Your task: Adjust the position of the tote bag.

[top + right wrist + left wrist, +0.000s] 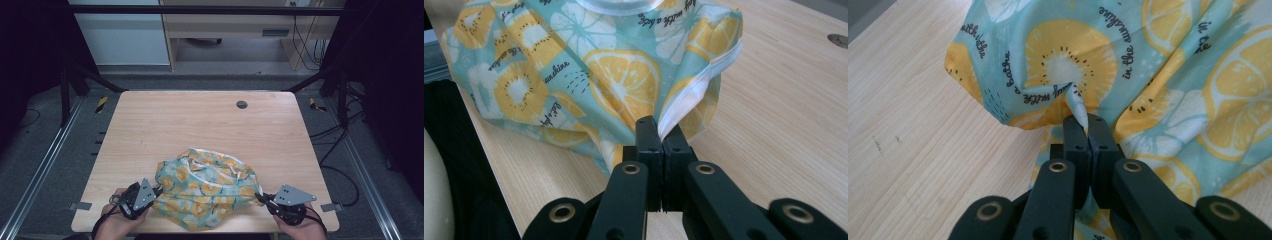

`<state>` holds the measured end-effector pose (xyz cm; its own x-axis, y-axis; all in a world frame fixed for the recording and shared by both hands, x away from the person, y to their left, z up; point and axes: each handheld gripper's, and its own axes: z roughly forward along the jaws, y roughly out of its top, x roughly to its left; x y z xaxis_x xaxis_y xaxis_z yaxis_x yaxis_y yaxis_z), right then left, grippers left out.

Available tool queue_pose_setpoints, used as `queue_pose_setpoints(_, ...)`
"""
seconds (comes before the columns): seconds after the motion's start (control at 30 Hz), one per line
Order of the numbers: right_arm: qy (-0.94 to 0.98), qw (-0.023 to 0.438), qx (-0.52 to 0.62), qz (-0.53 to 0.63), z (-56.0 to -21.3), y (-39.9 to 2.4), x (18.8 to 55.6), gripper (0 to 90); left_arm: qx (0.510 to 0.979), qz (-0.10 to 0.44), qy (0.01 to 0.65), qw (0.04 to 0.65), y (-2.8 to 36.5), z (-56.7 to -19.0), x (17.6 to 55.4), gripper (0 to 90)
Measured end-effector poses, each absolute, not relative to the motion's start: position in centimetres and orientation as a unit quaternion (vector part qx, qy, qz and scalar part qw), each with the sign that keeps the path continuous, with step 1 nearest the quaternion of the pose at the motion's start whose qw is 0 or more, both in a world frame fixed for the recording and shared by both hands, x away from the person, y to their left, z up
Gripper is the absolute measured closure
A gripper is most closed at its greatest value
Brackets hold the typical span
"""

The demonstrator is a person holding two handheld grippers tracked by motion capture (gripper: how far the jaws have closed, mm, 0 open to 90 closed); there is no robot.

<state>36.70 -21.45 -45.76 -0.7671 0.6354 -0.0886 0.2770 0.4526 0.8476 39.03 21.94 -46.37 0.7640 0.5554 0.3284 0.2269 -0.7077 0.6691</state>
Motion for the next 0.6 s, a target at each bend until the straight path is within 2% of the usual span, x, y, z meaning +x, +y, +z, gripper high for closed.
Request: queue_pose_setpoints(0.6,0.838,0.185,0.295,0.42,-46.8,-20.5,38.6,89.2,0.896,0.253,0.225,0.289,20.0,-47.7,41.0,88.9)
